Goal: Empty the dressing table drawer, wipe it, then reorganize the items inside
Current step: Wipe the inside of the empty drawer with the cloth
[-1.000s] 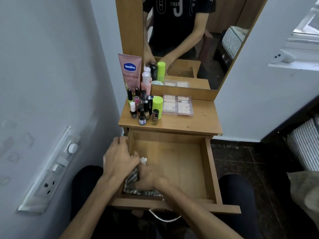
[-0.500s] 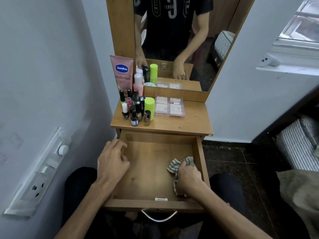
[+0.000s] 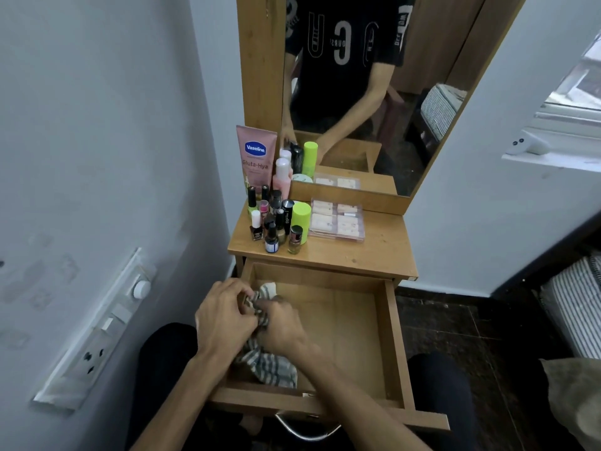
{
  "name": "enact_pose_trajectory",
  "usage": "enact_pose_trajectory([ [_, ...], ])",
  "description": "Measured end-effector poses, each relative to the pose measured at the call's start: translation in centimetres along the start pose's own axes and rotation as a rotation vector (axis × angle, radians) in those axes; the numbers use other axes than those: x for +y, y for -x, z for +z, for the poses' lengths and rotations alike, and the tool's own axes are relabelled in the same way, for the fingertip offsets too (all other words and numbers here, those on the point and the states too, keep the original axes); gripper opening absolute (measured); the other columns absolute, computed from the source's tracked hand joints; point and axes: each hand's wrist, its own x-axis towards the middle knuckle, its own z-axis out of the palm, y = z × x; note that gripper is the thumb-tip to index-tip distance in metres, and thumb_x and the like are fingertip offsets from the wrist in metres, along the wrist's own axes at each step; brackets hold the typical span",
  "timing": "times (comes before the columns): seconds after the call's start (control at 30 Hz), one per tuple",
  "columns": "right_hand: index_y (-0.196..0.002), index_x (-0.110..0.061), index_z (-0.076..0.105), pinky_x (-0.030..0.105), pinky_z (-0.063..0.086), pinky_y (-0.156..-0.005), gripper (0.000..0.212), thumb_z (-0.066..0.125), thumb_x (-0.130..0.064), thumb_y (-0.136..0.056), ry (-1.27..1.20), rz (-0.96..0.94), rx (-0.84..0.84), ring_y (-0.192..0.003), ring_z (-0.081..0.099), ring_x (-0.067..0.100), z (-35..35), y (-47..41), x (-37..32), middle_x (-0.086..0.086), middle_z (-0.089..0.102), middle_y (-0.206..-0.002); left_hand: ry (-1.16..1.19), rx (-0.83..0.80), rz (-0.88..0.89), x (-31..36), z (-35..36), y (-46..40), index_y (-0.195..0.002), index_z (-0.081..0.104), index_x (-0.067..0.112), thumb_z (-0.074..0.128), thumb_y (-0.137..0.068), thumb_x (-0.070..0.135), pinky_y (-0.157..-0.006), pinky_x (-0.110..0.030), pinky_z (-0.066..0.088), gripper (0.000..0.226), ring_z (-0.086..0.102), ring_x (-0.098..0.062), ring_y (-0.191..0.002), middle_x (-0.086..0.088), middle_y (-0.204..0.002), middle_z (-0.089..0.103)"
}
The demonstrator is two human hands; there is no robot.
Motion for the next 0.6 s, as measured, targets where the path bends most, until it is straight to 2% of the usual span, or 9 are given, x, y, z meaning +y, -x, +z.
enact_pose_trajectory([
  [0.07,-0.112,-0.022,0.073,0.032,0.054,-0.086,0.030,0.067,-0.011,-0.085,-0.089,0.060,0.054,-0.102,0.071,0.028,-0.6,0.2,0.6,0.007,0.074,-0.109,0.016,0.011,-0.005,-0.3,-0.1,0.2,-0.087,0.071,0.026,0.071,-0.069,0.001,-0.069,-0.034,0.055,0.031,0.062,-0.014,-0.091,0.016,-0.103,0.070],
  [0.1,-0.110,-0.023,0.073,0.030,0.057,-0.083,0.029,0.066,-0.008,-0.087,-0.188,0.126,0.142,-0.097,0.072,0.022,-1.2,0.8,1.3,0.002,0.076,-0.105,0.026,0.012,-0.008,-0.4,0.0,0.2,-0.088,0.072,0.026,0.071,-0.069,0.001,-0.070,-0.033,0.055,0.031,0.062,-0.014,-0.092,0.015,-0.105,0.071],
  [0.13,-0.110,-0.026,0.073,0.028,0.060,-0.082,0.031,0.064,-0.004,-0.088,-0.309,0.207,0.262,-0.094,0.073,0.017,-1.9,1.7,2.2,-0.003,0.075,-0.103,0.038,0.012,-0.011,-0.5,0.1,0.2,-0.090,0.074,0.025,0.072,-0.069,0.001,-0.070,-0.033,0.055,0.032,0.063,-0.014,-0.092,0.015,-0.108,0.072],
  [0.23,-0.108,-0.029,0.070,0.037,0.062,-0.086,0.040,0.060,0.002,-0.086,-0.542,0.400,0.703,-0.096,0.069,0.016,-4.2,5.0,5.1,-0.002,0.070,-0.108,0.084,0.036,-0.010,-0.8,0.0,0.0,-0.089,0.075,0.023,0.074,-0.068,-0.002,-0.075,-0.036,0.058,0.032,0.066,-0.015,-0.096,0.011,-0.110,0.075],
  [0.33,-0.115,-0.023,0.074,0.029,0.055,-0.077,0.046,0.058,0.005,-0.082,-0.709,0.485,1.020,-0.092,0.068,0.019,-6.0,6.7,7.1,0.005,0.073,-0.104,0.109,0.044,-0.004,-1.0,0.2,0.0,-0.090,0.076,0.022,0.076,-0.069,-0.003,-0.078,-0.039,0.060,0.033,0.067,-0.015,-0.099,0.009,-0.110,0.075],
  [0.43,-0.117,-0.017,0.073,0.035,0.051,-0.090,0.044,0.056,0.007,-0.084,-0.824,0.542,1.087,-0.101,0.066,0.028,-6.0,5.3,6.6,0.009,0.071,-0.108,0.148,0.052,-0.017,-1.1,0.5,0.5,-0.090,0.076,0.024,0.077,-0.069,-0.002,-0.077,-0.039,0.061,0.033,0.067,-0.014,-0.095,0.011,-0.110,0.075],
  [0.53,-0.117,-0.019,0.063,0.039,0.048,-0.098,0.037,0.055,0.005,-0.089,-0.952,0.592,1.026,-0.108,0.060,0.029,-5.2,2.1,4.4,0.012,0.063,-0.126,0.198,0.047,-0.031,-1.0,0.6,0.8,-0.089,0.076,0.025,0.075,-0.070,-0.003,-0.080,-0.038,0.060,0.034,0.067,-0.012,-0.097,0.013,-0.109,0.075],
  [0.6,-0.129,-0.015,0.060,0.040,0.052,-0.097,0.041,0.055,0.002,-0.092,-0.957,0.575,0.957,-0.115,0.061,0.034,-4.0,0.3,2.9,0.013,0.057,-0.136,0.232,0.058,-0.051,-1.1,0.4,0.9,-0.087,0.076,0.026,0.075,-0.070,-0.004,-0.081,-0.036,0.060,0.034,0.068,-0.010,-0.096,0.014,-0.109,0.075],
])
